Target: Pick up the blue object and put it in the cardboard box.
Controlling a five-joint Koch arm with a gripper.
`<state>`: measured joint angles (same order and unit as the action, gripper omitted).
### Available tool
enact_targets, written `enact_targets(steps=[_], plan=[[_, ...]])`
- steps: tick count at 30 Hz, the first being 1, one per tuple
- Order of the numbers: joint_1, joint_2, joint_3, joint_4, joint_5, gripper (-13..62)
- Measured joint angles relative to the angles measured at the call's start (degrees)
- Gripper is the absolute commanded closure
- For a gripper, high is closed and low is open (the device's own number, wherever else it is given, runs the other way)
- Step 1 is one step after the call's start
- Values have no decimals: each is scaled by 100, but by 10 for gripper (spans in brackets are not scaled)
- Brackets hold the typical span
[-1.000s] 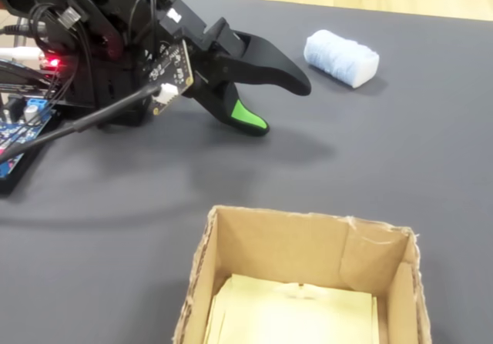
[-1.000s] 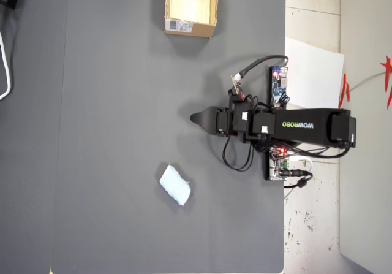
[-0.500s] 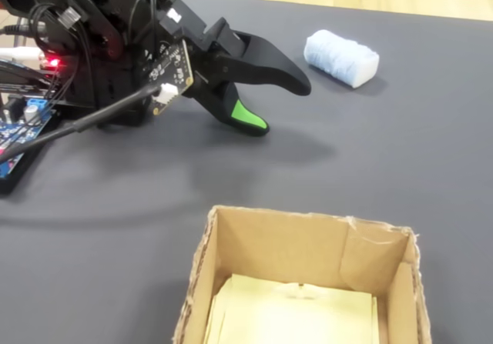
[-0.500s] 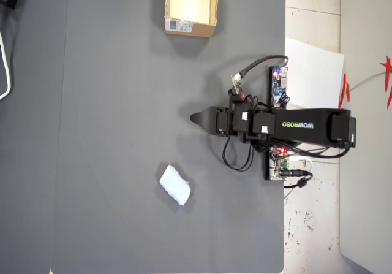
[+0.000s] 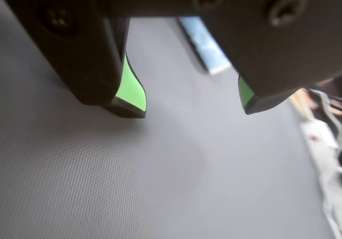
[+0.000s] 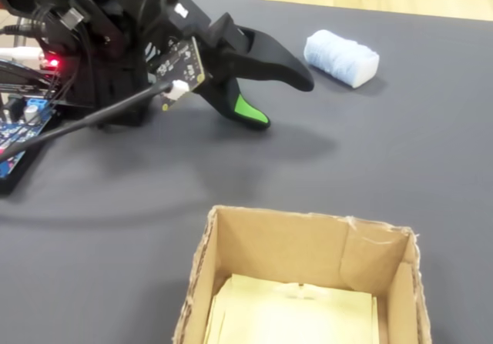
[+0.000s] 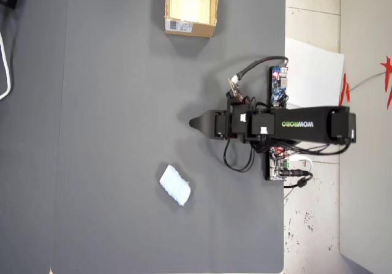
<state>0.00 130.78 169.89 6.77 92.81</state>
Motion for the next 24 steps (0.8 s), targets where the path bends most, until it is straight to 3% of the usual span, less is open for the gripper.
enact_targets(steps=[12,24], plan=[[-1503,-26,-686,1143,-26,160],[-2206,-1433,-1863,1169,-35,160]])
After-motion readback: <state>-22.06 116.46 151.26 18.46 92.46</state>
